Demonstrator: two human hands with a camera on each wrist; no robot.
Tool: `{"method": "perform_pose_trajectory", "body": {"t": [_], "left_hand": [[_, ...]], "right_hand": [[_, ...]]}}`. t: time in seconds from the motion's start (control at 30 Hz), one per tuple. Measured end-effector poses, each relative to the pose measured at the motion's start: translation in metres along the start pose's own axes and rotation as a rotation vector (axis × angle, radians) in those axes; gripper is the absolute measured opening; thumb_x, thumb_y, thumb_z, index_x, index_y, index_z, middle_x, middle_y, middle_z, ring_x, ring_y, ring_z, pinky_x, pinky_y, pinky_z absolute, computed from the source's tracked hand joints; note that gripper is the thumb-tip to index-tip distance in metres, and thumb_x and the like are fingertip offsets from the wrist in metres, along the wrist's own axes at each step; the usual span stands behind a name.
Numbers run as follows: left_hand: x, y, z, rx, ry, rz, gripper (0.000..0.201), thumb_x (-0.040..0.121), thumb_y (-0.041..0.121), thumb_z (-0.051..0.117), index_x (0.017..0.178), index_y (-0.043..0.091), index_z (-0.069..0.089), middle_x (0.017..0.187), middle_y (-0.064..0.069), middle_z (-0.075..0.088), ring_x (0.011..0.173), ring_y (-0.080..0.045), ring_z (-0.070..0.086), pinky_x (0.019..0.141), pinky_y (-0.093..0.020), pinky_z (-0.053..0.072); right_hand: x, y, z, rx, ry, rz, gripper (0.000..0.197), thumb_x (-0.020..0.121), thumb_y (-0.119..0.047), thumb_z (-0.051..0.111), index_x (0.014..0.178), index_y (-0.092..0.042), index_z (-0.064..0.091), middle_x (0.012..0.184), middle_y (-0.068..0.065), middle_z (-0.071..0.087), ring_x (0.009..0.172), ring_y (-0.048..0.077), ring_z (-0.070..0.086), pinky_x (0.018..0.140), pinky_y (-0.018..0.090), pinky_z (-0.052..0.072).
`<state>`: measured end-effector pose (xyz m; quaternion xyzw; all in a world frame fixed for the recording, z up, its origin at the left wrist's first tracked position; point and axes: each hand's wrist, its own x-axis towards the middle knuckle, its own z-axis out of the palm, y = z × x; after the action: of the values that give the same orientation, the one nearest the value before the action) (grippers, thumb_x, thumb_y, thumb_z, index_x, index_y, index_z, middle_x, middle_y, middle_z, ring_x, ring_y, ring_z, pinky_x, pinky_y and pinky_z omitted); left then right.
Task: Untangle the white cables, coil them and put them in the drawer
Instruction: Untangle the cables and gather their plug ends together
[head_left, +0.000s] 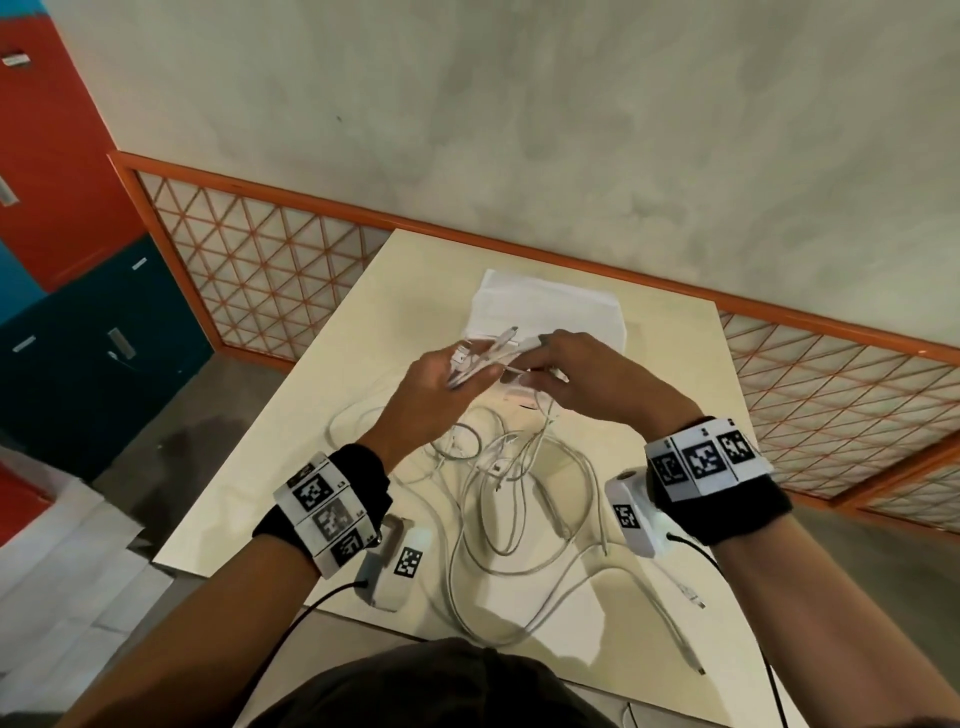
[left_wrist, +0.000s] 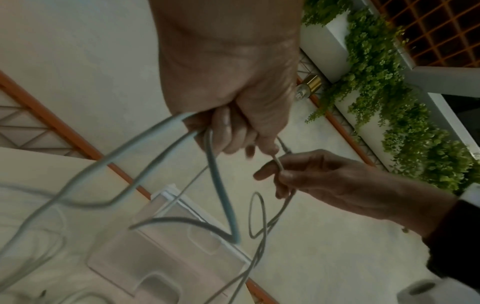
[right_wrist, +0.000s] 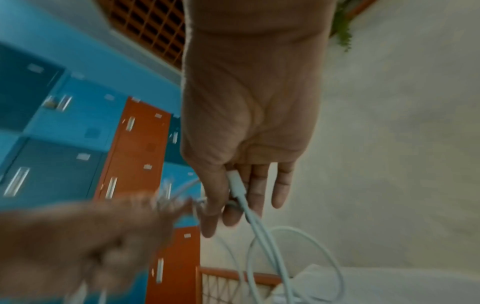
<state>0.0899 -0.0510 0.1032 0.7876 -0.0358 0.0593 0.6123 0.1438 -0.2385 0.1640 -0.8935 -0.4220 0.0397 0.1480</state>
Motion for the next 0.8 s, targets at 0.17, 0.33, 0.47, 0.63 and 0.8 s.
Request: {"method": "perform_pose_trajectory", "body": {"t": [0.17, 0.33, 0.47, 0.63, 0.8], "left_hand": [[0.005, -0.001, -0.003, 0.111, 0.041, 0.031, 0.029, 0.09, 0.038, 0.06, 0.071, 0.017, 0.061, 0.051, 0.007, 0.047, 0.046, -0.003, 0.037, 0.052, -0.018, 0.031], [0.008, 0.013, -0.017, 0.048, 0.212, 0.184, 0.028, 0.098, 0.022, 0.051, 0.076, 0.004, 0.053, 0.047, 0.012, 0.038, 0.047, -0.004, 0.03, 0.051, -0.018, 0.028], [0.012, 0.01, -0.037, -0.056, 0.32, 0.197, 0.025, 0.099, 0.018, 0.05, 0.078, 0.006, 0.054, 0.042, 0.012, 0.033, 0.039, -0.002, 0.024, 0.043, -0.014, 0.024], [0.012, -0.007, -0.034, 0.161, 0.317, 0.036, 0.023, 0.092, 0.025, 0.061, 0.071, 0.014, 0.063, 0.057, -0.003, 0.053, 0.051, -0.01, 0.045, 0.053, -0.017, 0.036], [0.013, -0.024, -0.042, 0.38, 0.293, -0.182, 0.023, 0.088, 0.023, 0.064, 0.082, 0.003, 0.073, 0.073, -0.016, 0.068, 0.073, -0.027, 0.063, 0.067, -0.027, 0.045]], "right_hand": [[0.0, 0.014, 0.011, 0.181, 0.105, 0.085, 0.014, 0.085, -0.008, 0.056, 0.09, -0.015, 0.067, 0.083, -0.005, 0.057, 0.074, 0.009, 0.05, 0.069, 0.022, 0.041], [-0.013, 0.052, 0.046, 0.291, 0.042, 0.248, 0.014, 0.085, -0.004, 0.056, 0.086, -0.012, 0.068, 0.077, -0.015, 0.058, 0.069, 0.0, 0.052, 0.066, 0.011, 0.039], [-0.034, 0.087, 0.08, 0.314, -0.017, 0.34, 0.031, 0.086, 0.007, 0.044, 0.085, -0.014, 0.066, 0.081, -0.006, 0.066, 0.083, 0.019, 0.063, 0.079, 0.027, 0.046], [-0.042, 0.108, 0.098, 0.211, -0.062, 0.446, 0.023, 0.089, -0.004, 0.052, 0.084, -0.021, 0.066, 0.094, 0.004, 0.072, 0.091, 0.025, 0.065, 0.086, 0.034, 0.049], [-0.03, 0.096, 0.058, 0.373, 0.214, 0.376, 0.02, 0.094, -0.004, 0.051, 0.09, -0.017, 0.066, 0.086, 0.006, 0.072, 0.073, -0.014, 0.062, 0.073, 0.007, 0.043]]}}
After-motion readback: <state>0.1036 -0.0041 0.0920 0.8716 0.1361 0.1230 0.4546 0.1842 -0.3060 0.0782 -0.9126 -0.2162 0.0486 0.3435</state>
